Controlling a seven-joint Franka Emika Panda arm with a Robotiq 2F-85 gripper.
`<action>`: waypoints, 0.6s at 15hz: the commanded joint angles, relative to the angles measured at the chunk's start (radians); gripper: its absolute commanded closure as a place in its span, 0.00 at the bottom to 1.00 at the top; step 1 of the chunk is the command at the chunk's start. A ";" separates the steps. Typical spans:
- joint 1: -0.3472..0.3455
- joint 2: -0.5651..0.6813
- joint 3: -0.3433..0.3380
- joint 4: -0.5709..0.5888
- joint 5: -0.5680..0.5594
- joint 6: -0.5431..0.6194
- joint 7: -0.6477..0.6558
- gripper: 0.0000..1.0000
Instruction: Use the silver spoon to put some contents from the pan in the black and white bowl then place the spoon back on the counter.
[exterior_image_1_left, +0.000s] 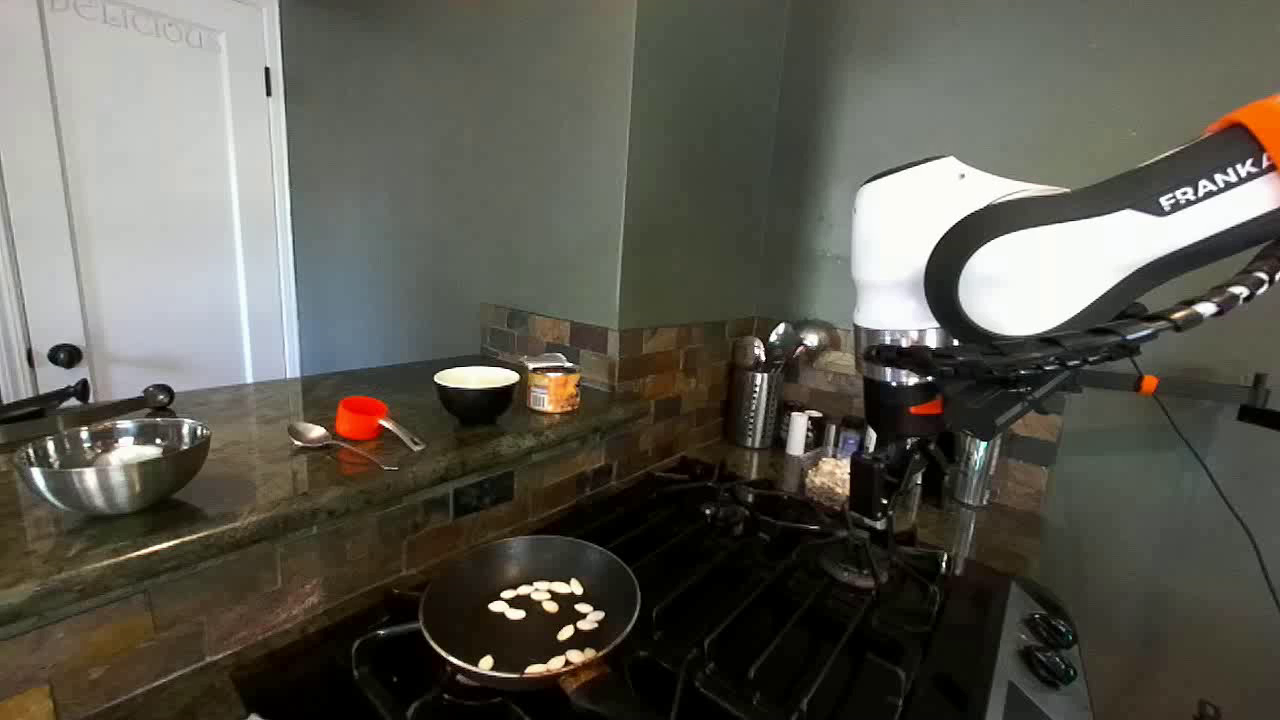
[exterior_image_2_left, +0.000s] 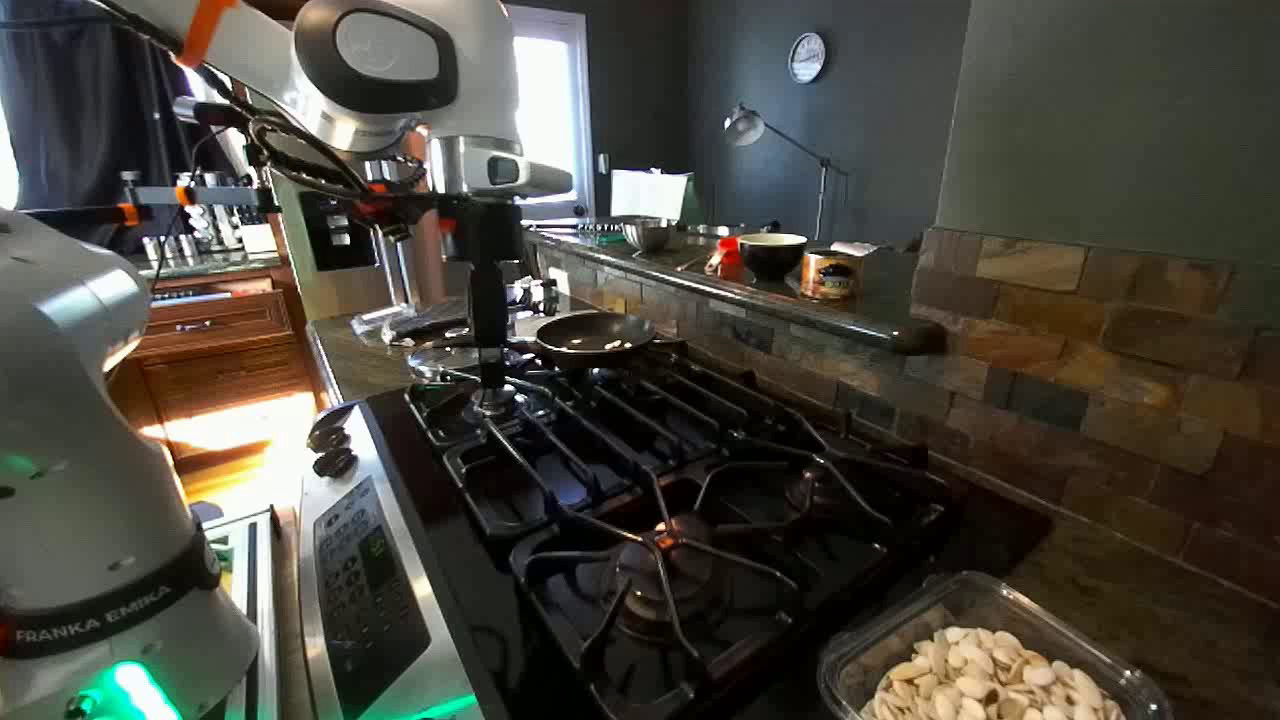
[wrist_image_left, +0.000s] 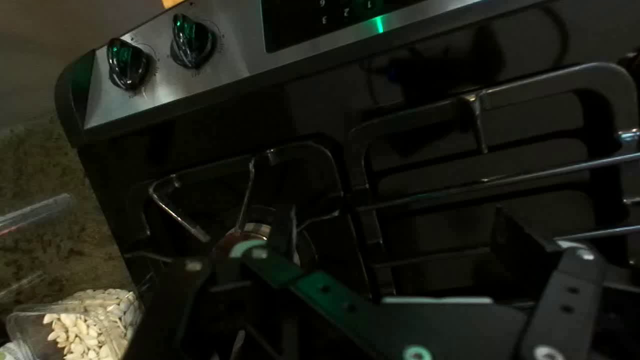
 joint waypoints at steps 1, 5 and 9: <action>0.014 0.001 -0.013 0.002 -0.008 -0.003 0.007 0.00; 0.030 -0.009 -0.009 0.011 -0.025 0.030 -0.028 0.00; 0.061 0.024 0.043 0.113 -0.129 0.073 -0.073 0.00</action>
